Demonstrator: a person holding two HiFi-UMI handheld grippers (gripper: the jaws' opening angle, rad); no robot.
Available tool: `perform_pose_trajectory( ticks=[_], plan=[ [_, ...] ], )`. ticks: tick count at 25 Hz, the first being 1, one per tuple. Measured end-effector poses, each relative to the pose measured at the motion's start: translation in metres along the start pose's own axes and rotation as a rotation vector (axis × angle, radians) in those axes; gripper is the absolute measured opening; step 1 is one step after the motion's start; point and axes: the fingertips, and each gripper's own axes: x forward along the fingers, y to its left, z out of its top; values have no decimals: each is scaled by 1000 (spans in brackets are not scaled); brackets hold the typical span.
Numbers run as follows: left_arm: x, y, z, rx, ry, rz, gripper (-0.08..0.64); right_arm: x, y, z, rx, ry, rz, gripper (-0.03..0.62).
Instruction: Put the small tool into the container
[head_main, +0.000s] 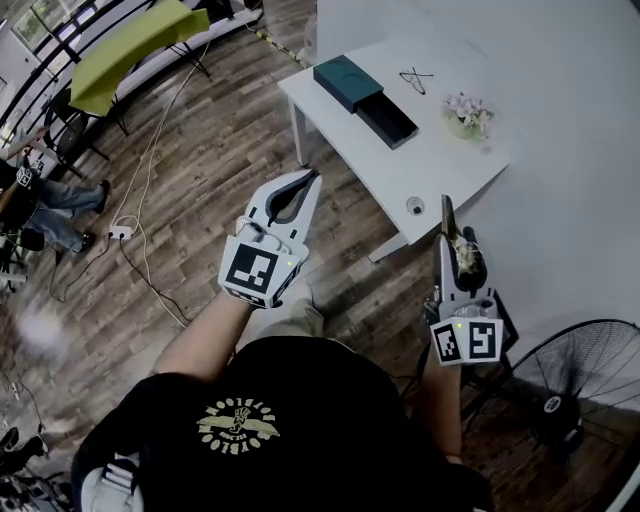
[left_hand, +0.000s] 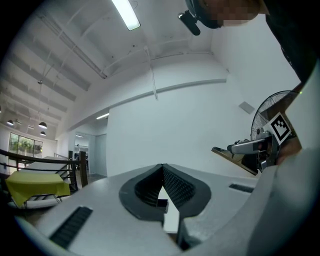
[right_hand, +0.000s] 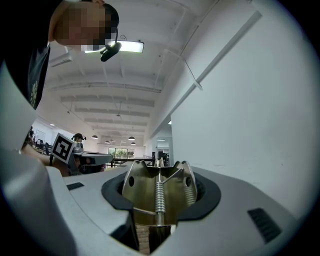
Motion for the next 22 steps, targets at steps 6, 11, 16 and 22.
perform_pose_trajectory(
  ticks=[6,11,16,22],
  plan=[
    [28,14,-14,-1,21,-21,6,30,-5,-21,24,36,14,187],
    [51,26,-27,-8,45,-39,6,54,-18,-28,48,48,5,187],
    [70,44,-31,-26,46,-36,6,77,-23,-27,44,55,1,187],
    [88,58,-29,-19,30,-65,6,97,-31,-23,50,48,-33,187]
  ],
)
